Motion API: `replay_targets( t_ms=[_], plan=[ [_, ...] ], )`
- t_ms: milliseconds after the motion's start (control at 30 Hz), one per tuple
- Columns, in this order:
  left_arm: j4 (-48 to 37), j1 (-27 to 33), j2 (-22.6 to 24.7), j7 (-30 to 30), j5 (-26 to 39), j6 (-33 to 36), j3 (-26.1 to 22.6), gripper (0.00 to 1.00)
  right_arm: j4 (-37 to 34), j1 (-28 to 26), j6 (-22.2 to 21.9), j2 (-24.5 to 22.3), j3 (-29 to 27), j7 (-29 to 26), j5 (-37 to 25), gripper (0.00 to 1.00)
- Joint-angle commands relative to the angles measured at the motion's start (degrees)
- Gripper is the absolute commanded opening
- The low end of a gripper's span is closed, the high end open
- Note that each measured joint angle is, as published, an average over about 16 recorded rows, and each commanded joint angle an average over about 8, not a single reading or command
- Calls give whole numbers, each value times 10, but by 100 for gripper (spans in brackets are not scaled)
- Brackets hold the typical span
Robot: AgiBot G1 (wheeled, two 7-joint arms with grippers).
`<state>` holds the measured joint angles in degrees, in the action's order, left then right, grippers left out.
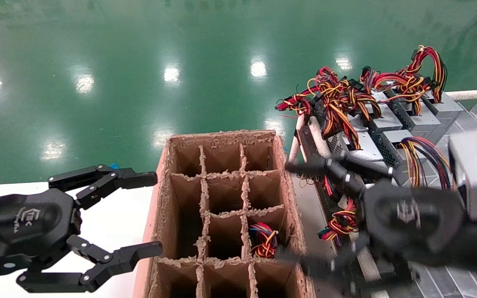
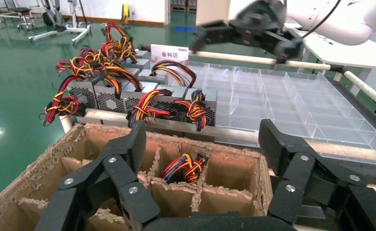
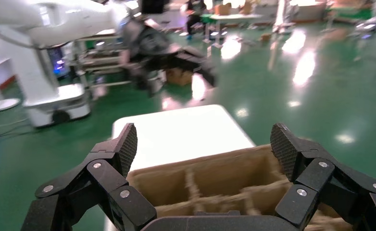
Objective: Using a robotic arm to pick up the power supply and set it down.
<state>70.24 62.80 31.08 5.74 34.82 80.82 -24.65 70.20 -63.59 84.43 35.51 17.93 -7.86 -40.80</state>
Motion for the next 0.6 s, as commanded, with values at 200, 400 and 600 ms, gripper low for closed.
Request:
replay_targets(
  t_ms=[200,400,600],
  plan=[
    [0,0,0,0,0,0,0,100,51,30,19,-7,-28,-37,-15,100],
    [0,0,0,0,0,0,0,100,49,29,19,-7,-28,-35,-16,100],
    [0,0,0,0,0,0,0,100,42,25,16,-6,-24,-32,-14,100]
  ],
)
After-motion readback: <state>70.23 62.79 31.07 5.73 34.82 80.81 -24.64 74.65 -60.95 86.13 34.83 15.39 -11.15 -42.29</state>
